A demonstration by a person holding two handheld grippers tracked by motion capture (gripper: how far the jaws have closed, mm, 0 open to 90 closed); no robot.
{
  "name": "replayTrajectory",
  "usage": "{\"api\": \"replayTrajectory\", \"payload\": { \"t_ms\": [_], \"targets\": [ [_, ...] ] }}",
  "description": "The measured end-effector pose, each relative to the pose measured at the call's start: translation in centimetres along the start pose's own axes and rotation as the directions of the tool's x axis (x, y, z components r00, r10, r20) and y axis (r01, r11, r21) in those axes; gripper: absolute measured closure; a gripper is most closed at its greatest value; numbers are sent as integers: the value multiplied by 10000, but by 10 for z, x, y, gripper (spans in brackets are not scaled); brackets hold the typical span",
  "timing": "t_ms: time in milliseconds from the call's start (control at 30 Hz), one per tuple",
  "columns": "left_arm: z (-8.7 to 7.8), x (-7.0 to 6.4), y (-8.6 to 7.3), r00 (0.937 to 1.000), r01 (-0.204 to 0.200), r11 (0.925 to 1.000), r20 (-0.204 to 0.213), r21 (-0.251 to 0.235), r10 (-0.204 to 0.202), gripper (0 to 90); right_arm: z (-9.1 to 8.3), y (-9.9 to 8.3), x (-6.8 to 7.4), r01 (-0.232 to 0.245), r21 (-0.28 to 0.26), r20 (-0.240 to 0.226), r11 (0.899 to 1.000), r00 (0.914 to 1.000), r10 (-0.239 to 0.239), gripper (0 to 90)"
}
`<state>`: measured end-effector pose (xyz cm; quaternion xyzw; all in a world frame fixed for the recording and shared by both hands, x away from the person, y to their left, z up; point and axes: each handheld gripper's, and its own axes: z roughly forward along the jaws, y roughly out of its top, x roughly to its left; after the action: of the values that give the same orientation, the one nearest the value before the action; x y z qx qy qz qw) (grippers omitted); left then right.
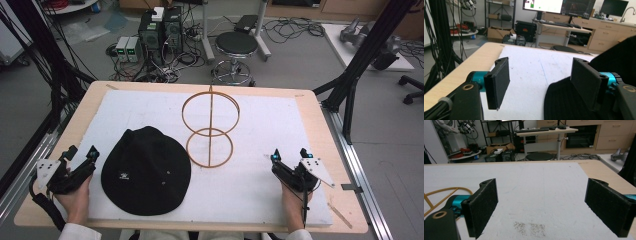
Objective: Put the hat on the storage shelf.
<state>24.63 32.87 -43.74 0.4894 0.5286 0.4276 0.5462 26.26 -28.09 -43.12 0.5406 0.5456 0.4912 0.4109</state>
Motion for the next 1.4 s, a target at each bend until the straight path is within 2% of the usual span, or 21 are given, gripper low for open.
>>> {"api": "replayTrajectory", "payload": {
  "t_ms": [100, 267, 333, 433, 667, 833, 933, 967, 1033, 1100, 1200, 1267, 1300, 1400],
  "targets": [
    [-2, 1, 7, 9990, 247, 9997, 366, -46, -245, 322, -1, 1, -2, -28, -57, -8, 10000, 10000, 28, 105],
    [-1, -2, 13, 9951, 172, 9998, 969, 115, -182, 324, -2, 1, -1, 263, -42, 31, 9996, 9997, -262, 105],
    [-1, -3, 16, 9927, 240, 9997, 1181, 96, -250, 324, -2, 1, 0, 280, -49, -33, 9996, 9996, -280, 105],
    [-1, -7, 21, 9888, 125, 9999, 1488, 45, -130, 324, -2, 1, 0, 253, 9, -83, 9997, 9996, -253, 105],
    [-1, -14, 31, 9758, 267, 9996, 2171, 3, -262, 323, -1, 1, -1, 248, 28, -125, 9997, 9996, -248, 105],
    [1, -19, 31, 9652, 146, 9997, 2608, 212, -197, 322, -1, 0, 0, 243, 92, -156, 9997, 9996, -242, 105],
    [2, -21, 32, 9474, -114, 9997, 3200, 223, 37, 320, 0, 0, 0, 210, 184, -269, 9996, 9994, -205, 105],
    [3, -22, 32, 9394, -186, 9996, 3428, 224, 98, 320, 0, 0, 0, 248, 233, -296, 9994, 9993, -242, 105],
    [3, -23, 33, 9315, -241, 9993, 3635, 284, 121, 320, 1, 0, 1, 391, 221, -349, 9990, 9987, -383, 105],
    [3, -23, 34, 9266, -285, 9990, 3758, 345, 134, 319, 0, 0, 2, 380, 253, -374, 9990, 9986, -370, 105],
    [4, -24, 34, 9146, -395, 9980, 4039, 484, 166, 320, 0, 0, 4, 456, 274, -423, 9986, 9981, -444, 105],
    [6, -26, 34, 9037, -494, 9967, 4278, 637, 175, 321, 0, 0, 4, 464, 262, -443, 9986, 9980, -452, 105],
    [7, -27, 33, 8957, -606, 9953, 4441, 750, 211, 325, 0, 0, 4, 480, 265, -438, 9985, 9979, -468, 105],
    [8, -30, 31, 8849, -980, 9915, 4633, 852, 477, 329, 1, 0, 4, 490, 333, -509, 9982, 9976, -472, 105]
  ]
}}
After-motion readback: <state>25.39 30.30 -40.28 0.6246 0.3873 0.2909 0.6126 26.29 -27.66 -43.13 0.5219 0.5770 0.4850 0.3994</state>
